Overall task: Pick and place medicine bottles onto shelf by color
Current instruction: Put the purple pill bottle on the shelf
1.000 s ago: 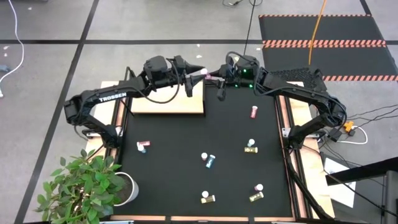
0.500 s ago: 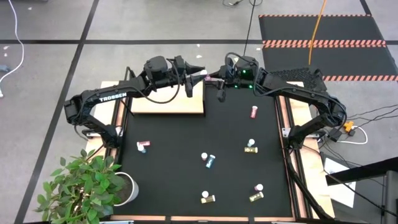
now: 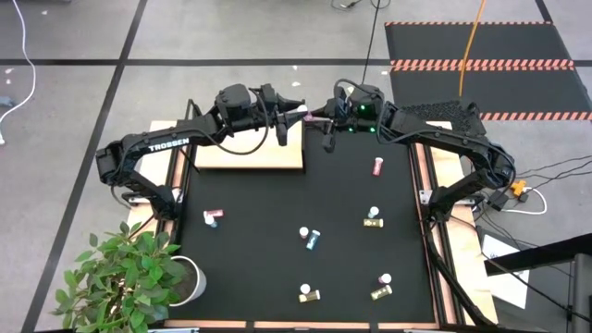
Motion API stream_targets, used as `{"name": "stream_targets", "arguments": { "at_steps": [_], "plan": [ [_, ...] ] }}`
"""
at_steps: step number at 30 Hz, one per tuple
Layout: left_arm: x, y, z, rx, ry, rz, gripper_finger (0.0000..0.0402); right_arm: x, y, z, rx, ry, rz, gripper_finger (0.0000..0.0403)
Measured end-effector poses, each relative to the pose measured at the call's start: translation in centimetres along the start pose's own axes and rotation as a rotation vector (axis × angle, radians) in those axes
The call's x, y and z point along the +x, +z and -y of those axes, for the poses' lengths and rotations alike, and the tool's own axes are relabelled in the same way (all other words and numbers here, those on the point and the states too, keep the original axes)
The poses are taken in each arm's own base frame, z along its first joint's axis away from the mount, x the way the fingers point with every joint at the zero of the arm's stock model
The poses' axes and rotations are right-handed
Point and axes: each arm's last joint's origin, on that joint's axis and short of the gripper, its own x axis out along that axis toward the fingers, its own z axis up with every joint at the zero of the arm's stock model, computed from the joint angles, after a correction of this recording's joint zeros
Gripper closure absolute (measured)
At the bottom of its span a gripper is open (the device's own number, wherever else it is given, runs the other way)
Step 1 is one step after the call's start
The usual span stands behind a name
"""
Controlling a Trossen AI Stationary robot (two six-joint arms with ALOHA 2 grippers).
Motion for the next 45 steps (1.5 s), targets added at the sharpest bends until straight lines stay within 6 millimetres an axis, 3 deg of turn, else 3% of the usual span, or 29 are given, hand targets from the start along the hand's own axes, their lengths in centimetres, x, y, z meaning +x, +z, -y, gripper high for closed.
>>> {"name": "stream_targets", "arguments": {
  "at_steps": [7, 14, 22, 26, 29, 36, 45],
  "plan": [
    [0.0, 0.0, 0.0, 0.002, 0.000, -0.004, 0.0280, 0.0, 0.0, 0.0, 0.001, 0.000, 0.000, 0.0298],
    [-0.1, 0.0, -0.7, -0.003, 0.028, -0.004, 0.0273, -0.2, -0.1, 0.6, 0.058, -0.021, -0.003, 0.0280],
    [-0.8, 0.8, -3.1, 0.009, 0.136, 0.009, 0.0271, -2.8, -0.2, 2.0, 0.148, -0.076, -0.072, 0.0204],
    [-1.4, 1.2, -4.9, 0.093, 0.218, -0.032, 0.0271, -4.9, -0.2, 2.7, 0.165, -0.201, -0.130, 0.0183],
    [-1.2, -0.5, -6.9, 0.093, 0.288, -0.135, 0.0271, -6.4, -0.3, 3.0, 0.184, -0.266, -0.171, 0.0180],
    [1.3, -6.8, -11.2, 0.013, 0.349, -0.341, 0.0271, -8.5, -0.5, 3.0, 0.221, -0.302, -0.234, 0.0183],
    [3.7, -12.0, -11.7, 0.023, 0.260, -0.484, 0.0271, -10.1, -0.9, 2.4, 0.250, -0.326, -0.313, 0.0183]
  ]
}}
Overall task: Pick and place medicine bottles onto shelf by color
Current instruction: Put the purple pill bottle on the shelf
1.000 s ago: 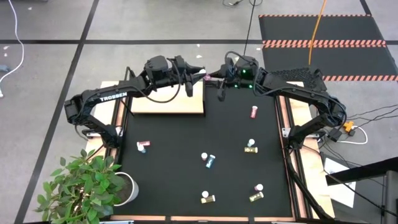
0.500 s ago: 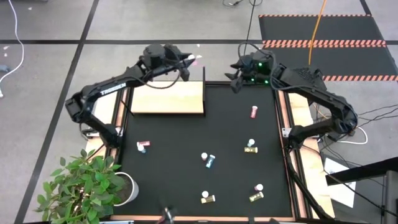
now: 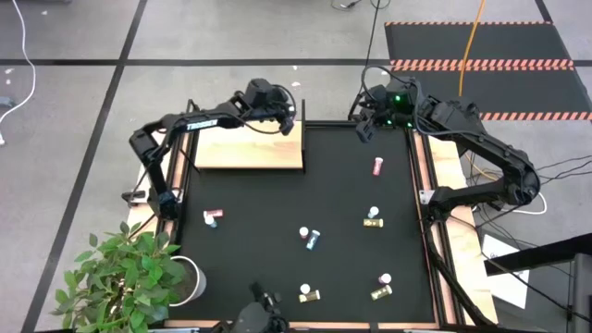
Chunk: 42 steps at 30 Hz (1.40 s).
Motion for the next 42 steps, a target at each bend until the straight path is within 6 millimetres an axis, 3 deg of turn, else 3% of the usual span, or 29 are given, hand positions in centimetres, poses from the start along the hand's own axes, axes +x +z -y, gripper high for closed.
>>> {"name": "stream_targets", "arguments": {
  "at_steps": [6, 18, 37, 42],
  "plan": [
    [1.4, -1.7, 0.1, 0.001, -0.024, -0.050, 0.0271, -0.3, -0.1, 0.1, 0.001, -0.015, -0.005, 0.0183],
    [1.7, -5.1, 0.6, 0.000, -0.028, -0.010, 0.0270, -0.3, 0.0, 0.1, 0.001, -0.015, 0.008, 0.0183],
    [1.7, -5.2, 0.3, 0.028, 0.029, 0.005, 0.0268, 0.0, 0.2, 0.0, 0.056, -0.015, 0.019, 0.0183],
    [1.7, -5.3, 0.3, 0.012, 0.035, -0.005, 0.0237, 0.1, 0.1, 0.1, 0.122, -0.021, 0.008, 0.0183]
  ]
}}
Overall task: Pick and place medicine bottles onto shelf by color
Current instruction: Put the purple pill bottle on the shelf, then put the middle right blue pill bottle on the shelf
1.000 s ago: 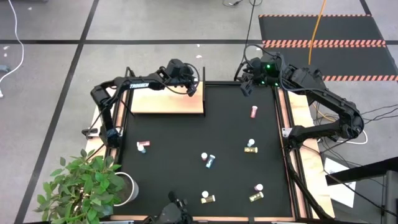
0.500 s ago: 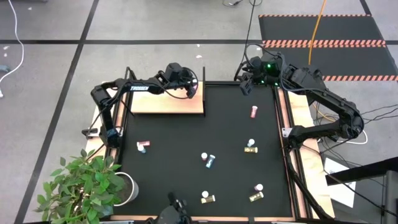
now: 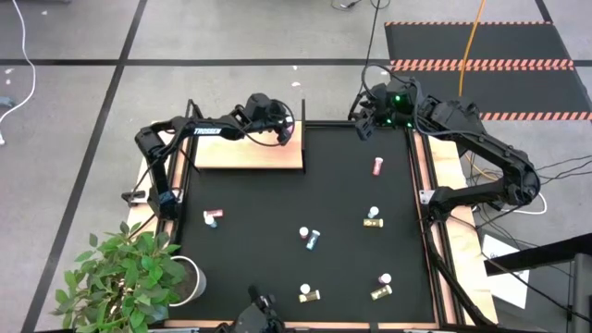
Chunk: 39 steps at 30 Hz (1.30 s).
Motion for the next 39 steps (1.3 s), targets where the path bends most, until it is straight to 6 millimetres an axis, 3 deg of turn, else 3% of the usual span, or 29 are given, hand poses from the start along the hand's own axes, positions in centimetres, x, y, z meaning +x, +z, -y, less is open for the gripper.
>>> {"name": "stream_targets", "arguments": {
  "at_steps": [4, 10, 15, 19, 25, 28, 34, 39],
  "plan": [
    [0.0, -0.1, 0.0, 0.000, 0.000, -0.009, 0.0193, 0.0, 0.0, 0.3, 0.090, -0.030, -0.002, 0.0183],
    [-0.6, 0.5, 0.0, 0.012, 0.002, 0.004, 0.0137, 0.0, 0.0, 0.3, 0.093, -0.030, -0.002, 0.0183],
    [-3.7, 3.0, 0.1, 0.019, 0.008, 0.055, 0.0108, -0.3, -0.2, 0.8, 0.150, -0.049, -0.012, 0.0183],
    [-7.0, 5.2, 0.3, -0.001, 0.015, 0.102, 0.0090, 0.0, -1.2, 2.2, 0.255, -0.115, -0.123, 0.0183],
    [-11.9, 8.0, 0.9, -0.053, 0.027, 0.215, 0.0083, 1.8, -4.7, 4.1, 0.427, -0.272, -0.494, 0.0183],
    [-13.8, 8.8, 1.4, -0.097, 0.021, 0.255, 0.0082, 3.1, -7.6, 4.5, 0.476, -0.312, -0.640, 0.0183],
    [-14.3, 7.7, 2.8, -0.166, -0.014, 0.110, 0.0082, 4.5, -13.0, 3.8, 0.608, -0.171, -0.812, 0.0183],
    [-14.6, 7.5, 4.1, -0.166, -0.081, 0.075, 0.0082, 3.4, -14.0, 1.8, 0.592, -0.094, -0.827, 0.0183]
  ]
}}
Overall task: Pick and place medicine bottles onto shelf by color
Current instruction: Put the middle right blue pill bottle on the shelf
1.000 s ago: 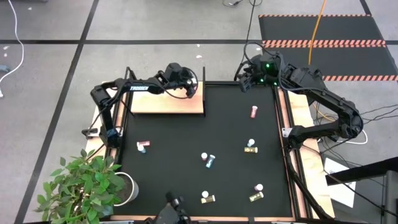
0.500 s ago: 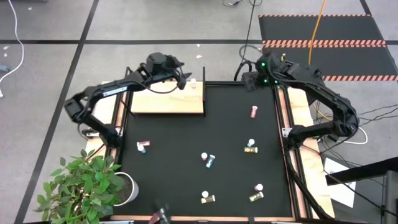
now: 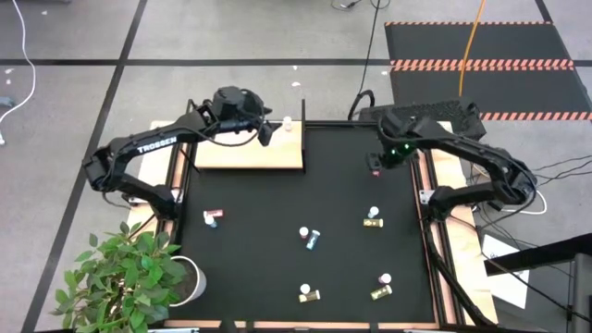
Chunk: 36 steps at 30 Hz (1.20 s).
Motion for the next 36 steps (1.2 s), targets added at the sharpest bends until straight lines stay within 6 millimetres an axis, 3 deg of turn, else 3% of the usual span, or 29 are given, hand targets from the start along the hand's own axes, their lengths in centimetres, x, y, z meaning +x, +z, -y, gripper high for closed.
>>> {"name": "stream_targets", "arguments": {
  "at_steps": [8, 13, 17, 20, 23, 29, 32, 36],
  "plan": [
    [-1.2, 0.7, 2.1, 0.159, -0.083, 0.050, 0.0082, -3.0, -6.5, -4.1, -0.197, 0.173, 0.052, 0.0184],
    [-2.0, 0.5, 3.3, 0.252, -0.118, 0.044, 0.0082, -3.0, -11.6, -5.8, -0.429, 0.117, 0.040, 0.0184],
    [-2.3, 0.4, 4.3, 0.242, -0.149, 0.037, 0.0082, -2.8, -14.2, -5.8, -0.525, 0.033, 0.096, 0.0184],
    [-2.3, 0.3, 5.0, 0.200, -0.160, 0.033, 0.0082, -1.8, -15.0, -5.3, -0.562, -0.024, 0.164, 0.0184],
    [-1.8, 0.0, 5.8, 0.180, -0.168, 0.021, 0.0082, 0.5, -15.5, -4.2, -0.593, -0.035, 0.183, 0.0184],
    [-1.5, -0.8, 8.2, 0.141, -0.165, -0.009, 0.0082, 5.5, -15.9, -1.8, -0.600, 0.139, 0.211, 0.0183],
    [-1.6, -1.2, 9.4, 0.105, -0.183, -0.028, 0.0082, 6.5, -16.0, -1.1, -0.605, 0.180, 0.231, 0.0183],
    [-2.0, -1.6, 11.2, 0.058, -0.231, -0.036, 0.0082, 7.6, -15.9, 0.1, -0.650, 0.102, 0.278, 0.0183]
  ]
}}
